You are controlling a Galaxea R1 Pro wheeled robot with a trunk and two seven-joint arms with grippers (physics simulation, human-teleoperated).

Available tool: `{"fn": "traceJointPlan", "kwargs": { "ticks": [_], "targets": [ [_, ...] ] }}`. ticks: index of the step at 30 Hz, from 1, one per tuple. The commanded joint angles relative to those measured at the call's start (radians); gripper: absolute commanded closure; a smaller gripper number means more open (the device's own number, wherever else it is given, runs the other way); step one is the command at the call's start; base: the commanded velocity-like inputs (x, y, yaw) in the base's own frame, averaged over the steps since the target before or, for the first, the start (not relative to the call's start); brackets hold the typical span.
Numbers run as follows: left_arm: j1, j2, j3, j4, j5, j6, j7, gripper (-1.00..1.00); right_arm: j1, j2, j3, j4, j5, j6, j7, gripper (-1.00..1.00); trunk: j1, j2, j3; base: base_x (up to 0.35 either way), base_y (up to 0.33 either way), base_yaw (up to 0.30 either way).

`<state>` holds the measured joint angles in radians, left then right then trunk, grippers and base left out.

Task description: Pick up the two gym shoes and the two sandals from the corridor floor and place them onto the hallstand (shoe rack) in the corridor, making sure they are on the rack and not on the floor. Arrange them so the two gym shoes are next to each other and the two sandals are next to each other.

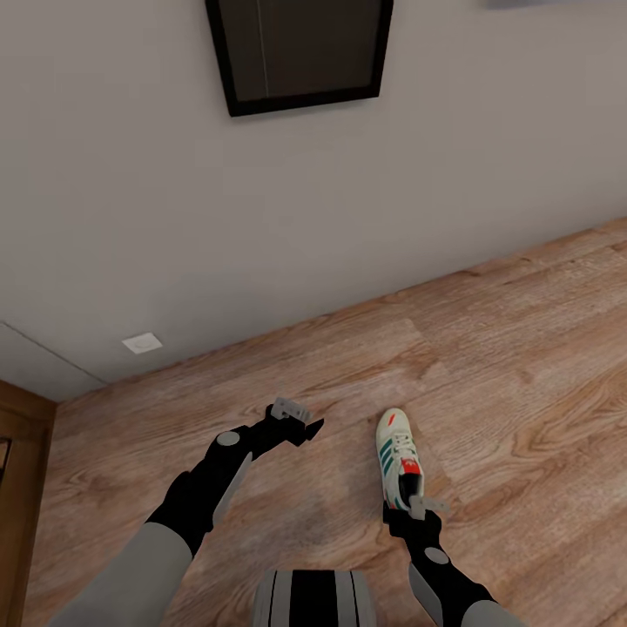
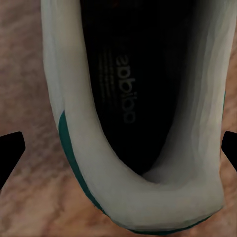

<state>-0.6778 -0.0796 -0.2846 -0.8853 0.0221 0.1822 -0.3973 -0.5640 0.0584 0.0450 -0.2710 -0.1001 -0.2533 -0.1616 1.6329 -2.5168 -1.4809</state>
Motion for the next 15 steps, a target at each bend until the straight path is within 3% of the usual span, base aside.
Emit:
{"fn": "traceJointPlan", "kwargs": {
  "ticks": [1,15],
  "targets": [
    [0.000,0.000,0.001,-0.001,0.002,0.008,-0.003,-1.00,0.000,0.000,0.005,0.000,-0.010,-0.004,-0.003,-1.00,0.000,0.000,-0.001,0.079,0.000,0.000],
    [0.000,0.000,0.001,-0.001,0.002,0.007,-0.003,-1.00,0.000,0.000,0.004,0.000,-0.010,-0.004,-0.003,-1.00,0.000,0.000,-0.001,0.022,0.000,0.000]
  ]
}}
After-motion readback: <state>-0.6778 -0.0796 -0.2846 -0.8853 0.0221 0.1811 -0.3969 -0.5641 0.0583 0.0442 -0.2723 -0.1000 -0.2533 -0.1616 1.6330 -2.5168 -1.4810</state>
